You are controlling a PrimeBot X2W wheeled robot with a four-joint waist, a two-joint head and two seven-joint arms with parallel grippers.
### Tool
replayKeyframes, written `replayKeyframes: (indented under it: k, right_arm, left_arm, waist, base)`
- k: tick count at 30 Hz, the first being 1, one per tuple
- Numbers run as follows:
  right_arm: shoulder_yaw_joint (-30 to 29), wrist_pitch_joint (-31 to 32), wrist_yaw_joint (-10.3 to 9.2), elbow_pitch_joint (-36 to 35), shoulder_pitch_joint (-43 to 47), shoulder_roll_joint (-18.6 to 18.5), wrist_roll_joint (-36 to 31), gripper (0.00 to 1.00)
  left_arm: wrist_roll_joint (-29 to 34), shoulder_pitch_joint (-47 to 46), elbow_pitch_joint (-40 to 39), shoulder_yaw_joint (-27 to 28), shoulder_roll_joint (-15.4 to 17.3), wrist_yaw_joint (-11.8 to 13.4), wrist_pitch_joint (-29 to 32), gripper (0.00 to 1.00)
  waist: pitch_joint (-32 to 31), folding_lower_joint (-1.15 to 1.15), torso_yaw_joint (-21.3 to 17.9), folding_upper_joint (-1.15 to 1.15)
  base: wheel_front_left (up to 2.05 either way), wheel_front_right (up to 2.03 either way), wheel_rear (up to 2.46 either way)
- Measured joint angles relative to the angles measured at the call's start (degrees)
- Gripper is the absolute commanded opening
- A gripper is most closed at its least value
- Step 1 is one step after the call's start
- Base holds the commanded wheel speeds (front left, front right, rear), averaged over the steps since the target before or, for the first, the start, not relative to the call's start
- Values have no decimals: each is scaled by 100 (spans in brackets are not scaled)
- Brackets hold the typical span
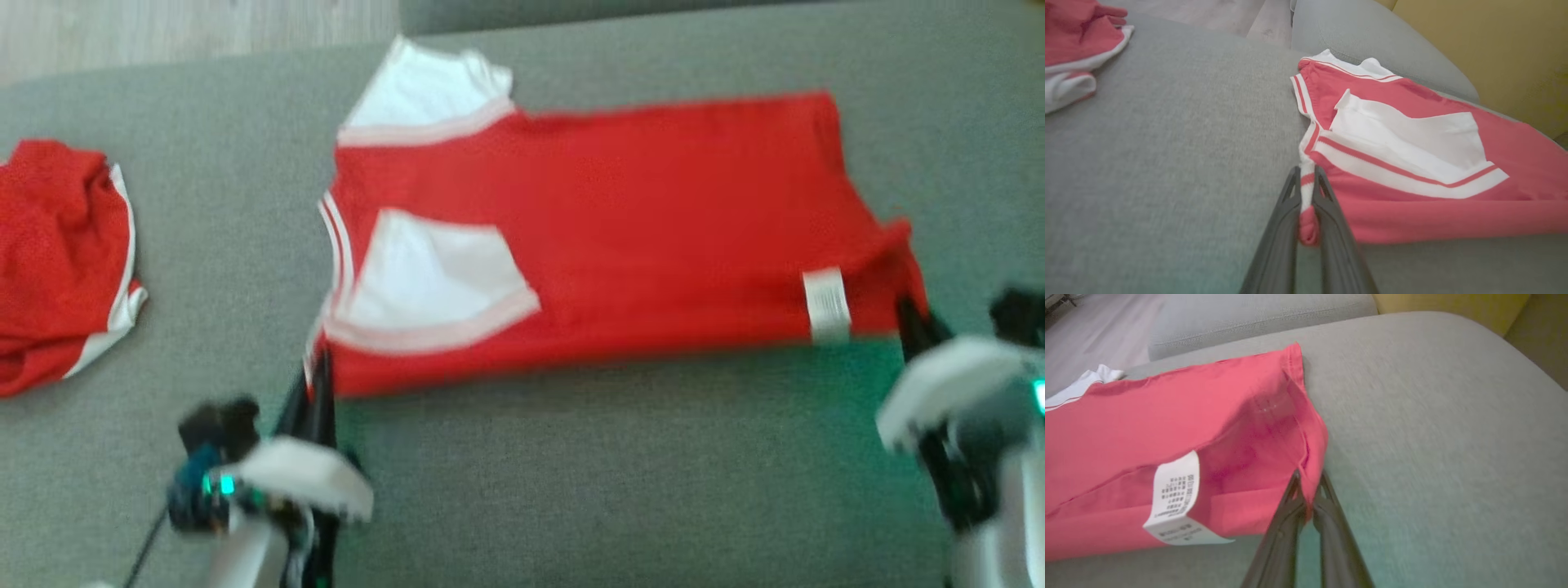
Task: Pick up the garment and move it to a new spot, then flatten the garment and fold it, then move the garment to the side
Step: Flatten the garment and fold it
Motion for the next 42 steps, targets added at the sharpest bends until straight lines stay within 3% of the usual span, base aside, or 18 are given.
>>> replayKeyframes:
  k: [4,8,9,10,11,12,19,24,33,42]
  right_arm:
    - [-193,337,0,-419,884,22,207,0]
    - [-301,416,0,-428,1307,34,398,0]
    - [-291,407,0,-394,1314,35,427,12]
    - [-286,378,0,-343,1310,35,478,100]
    - [-289,339,0,-289,1306,35,517,100]
    - [-299,305,0,-244,1306,34,523,100]
    - [-334,434,0,-554,1118,33,522,100]
    - [-235,867,0,-1143,357,27,216,100]
    - [591,1316,0,-778,-1549,-42,26,100]
    - [893,994,0,-520,-2082,-56,149,100]
  left_arm:
    - [2,1088,-1043,-113,143,447,523,0]
    - [-23,1858,-1680,-214,171,723,906,0]
    - [-23,1960,-1756,-232,181,779,976,0]
    - [-31,2028,-1802,-253,192,809,1055,40]
    - [-58,2067,-1835,-283,202,837,1133,65]
    - [-59,2097,-1880,-307,218,846,1181,100]
    - [73,1936,-2132,-286,482,818,1069,100]
    - [201,695,-2015,-185,626,634,1129,100]
    - [266,-2235,-331,-363,339,45,1341,100]
    - [421,-3504,1179,-398,240,-22,1480,100]
  waist:
    - [-182,-1,4,0]
    - [-219,-1,60,0]
    - [-222,-1,64,0]
    - [-225,-1,66,0]
    - [-227,0,67,0]
    - [-228,0,71,0]
    - [-225,-1,114,0]
    - [-65,0,95,0]
    - [673,2,-103,0]
    - [1414,3,-456,0]
  base:
    - [0,0,0]
    - [0,0,0]
    - [0,0,0]
    - [0,0,0]
    - [0,0,0]
    - [0,0,0]
    - [0,0,0]
    - [0,0,0]
    - [0,0,0]
    - [0,0,0]
